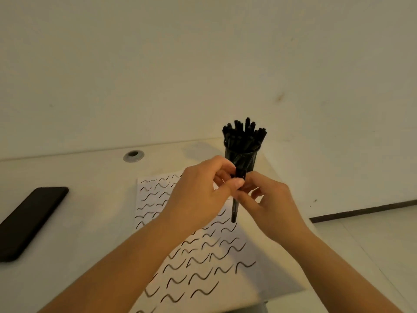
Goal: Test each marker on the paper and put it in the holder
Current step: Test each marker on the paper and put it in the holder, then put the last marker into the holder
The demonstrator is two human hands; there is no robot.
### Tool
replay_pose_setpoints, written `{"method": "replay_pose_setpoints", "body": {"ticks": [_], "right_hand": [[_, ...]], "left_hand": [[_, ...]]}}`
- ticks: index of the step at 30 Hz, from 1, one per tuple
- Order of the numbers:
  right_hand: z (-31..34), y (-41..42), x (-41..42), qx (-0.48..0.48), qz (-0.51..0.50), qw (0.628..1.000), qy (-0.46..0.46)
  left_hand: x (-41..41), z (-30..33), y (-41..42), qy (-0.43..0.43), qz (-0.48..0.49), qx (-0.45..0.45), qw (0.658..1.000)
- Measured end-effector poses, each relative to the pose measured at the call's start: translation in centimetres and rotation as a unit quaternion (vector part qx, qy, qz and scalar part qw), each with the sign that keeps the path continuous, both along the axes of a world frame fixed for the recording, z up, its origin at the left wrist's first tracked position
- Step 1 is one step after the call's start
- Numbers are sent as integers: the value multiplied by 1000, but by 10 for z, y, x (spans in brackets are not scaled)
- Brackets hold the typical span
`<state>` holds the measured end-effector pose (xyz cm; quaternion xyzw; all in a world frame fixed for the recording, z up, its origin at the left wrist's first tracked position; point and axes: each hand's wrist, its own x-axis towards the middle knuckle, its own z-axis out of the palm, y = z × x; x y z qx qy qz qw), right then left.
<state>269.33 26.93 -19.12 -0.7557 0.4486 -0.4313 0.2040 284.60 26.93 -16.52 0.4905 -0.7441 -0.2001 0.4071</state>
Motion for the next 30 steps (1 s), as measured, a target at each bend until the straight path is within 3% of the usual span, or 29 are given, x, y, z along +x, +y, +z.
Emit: {"method": "replay_pose_setpoints", "body": {"ticks": [5, 14, 20, 30], "right_hand": [[16, -48, -36, 10, -86, 993, -75], [46, -97, -69, -79, -209, 938, -265], [33, -114, -67, -49, -196, 955, -216], [6, -132, -45, -8, -158, 972, -174]], "left_hand": [[-7, -18, -59, 52, 49, 74, 995], [-19, -60, -131, 26, 54, 149, 987], [-34, -70, -144, 134, 7, 160, 978], [-47, -75, -152, 146, 46, 147, 977]]}}
